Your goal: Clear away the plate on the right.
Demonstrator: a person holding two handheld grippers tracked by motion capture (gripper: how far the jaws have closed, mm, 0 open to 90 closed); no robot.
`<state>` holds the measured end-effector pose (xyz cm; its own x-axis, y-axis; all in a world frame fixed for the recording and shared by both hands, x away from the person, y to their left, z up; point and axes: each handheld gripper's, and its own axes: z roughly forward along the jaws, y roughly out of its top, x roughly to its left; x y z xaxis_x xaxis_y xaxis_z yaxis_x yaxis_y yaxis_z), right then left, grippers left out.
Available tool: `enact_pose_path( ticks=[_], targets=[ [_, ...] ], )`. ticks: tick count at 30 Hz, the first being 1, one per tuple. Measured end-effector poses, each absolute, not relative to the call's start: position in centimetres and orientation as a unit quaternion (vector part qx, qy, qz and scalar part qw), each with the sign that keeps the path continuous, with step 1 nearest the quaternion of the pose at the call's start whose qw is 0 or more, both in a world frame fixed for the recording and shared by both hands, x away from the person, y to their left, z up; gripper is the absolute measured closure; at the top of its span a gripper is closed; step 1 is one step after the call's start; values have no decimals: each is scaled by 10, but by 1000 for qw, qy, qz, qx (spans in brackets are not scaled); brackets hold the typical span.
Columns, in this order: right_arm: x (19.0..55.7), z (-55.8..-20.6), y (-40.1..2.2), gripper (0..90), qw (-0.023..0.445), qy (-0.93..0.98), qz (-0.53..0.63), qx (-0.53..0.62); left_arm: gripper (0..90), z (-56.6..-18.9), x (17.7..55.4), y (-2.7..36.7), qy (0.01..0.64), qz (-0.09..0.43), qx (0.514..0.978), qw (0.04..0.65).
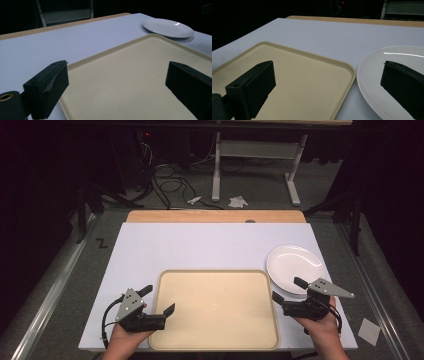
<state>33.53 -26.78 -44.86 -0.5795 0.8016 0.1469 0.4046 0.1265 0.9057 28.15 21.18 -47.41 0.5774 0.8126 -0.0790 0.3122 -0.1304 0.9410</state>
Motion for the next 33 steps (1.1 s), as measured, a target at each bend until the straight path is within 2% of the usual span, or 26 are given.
enact_pose_path(
  ticks=[8,20,33],
  targets=[
    [334,-446,-276,2,230,738,489,404,79,-473,282,221,411,238,694,541],
    [341,-449,-300,3,249,725,481,426,90,-474,285,226,417,236,696,535],
    [352,-457,-328,3,270,723,438,461,62,-473,285,227,410,227,700,539]
  ],
)
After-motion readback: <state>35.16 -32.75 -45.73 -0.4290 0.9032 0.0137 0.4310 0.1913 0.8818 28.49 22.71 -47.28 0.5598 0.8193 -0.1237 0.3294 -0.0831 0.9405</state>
